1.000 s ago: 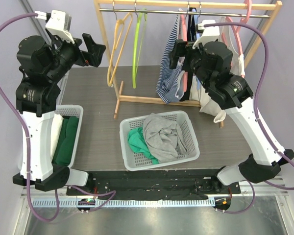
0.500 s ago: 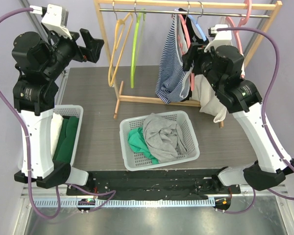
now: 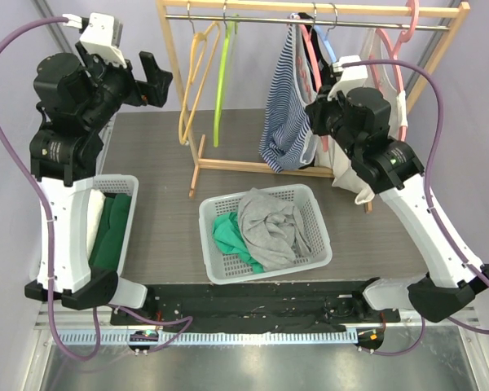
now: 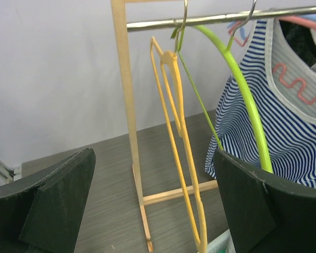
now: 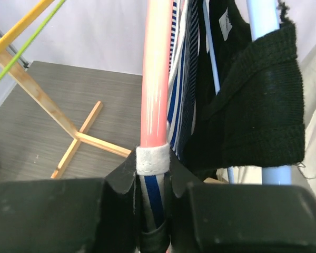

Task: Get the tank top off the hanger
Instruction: Pick up the hanger from the clothesline.

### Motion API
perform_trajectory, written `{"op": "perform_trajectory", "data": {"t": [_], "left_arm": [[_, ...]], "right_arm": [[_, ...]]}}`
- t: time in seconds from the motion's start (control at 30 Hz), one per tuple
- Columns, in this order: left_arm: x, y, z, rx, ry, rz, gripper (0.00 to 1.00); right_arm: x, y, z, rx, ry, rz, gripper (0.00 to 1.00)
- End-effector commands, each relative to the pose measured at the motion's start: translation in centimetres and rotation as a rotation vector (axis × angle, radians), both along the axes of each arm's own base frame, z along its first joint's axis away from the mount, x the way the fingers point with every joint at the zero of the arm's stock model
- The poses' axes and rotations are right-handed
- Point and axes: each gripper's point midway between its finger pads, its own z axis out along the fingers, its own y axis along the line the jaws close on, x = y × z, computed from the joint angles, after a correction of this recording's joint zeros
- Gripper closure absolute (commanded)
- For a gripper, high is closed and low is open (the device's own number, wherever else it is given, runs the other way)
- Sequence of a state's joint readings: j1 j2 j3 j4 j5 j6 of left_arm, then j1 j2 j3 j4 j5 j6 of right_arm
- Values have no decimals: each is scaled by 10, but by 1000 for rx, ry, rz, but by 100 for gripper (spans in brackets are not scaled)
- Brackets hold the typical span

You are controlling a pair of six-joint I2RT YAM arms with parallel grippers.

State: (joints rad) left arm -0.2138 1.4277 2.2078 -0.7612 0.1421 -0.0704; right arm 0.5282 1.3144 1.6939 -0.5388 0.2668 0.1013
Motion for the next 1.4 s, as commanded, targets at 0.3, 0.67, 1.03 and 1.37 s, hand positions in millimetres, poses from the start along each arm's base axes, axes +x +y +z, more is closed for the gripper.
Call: {"op": "perform_trajectory", "data": {"t": [0.3,0.67,1.03,1.37], "left_arm": [[-9,-2,-7,3,19,-25,0],[-9,-2,-12,14,31,-28,0],[-7,-1,-22,39,52,-23,0],[-6,1,-24,53,53,-16,0]], "right_arm": [[6,-11,41,-74,-271,-26,99],[16,16,79,-69,-360,39,99],[-2,25,119,21,-444,99,99],[-21,23,88,28,-374,149,99]]}}
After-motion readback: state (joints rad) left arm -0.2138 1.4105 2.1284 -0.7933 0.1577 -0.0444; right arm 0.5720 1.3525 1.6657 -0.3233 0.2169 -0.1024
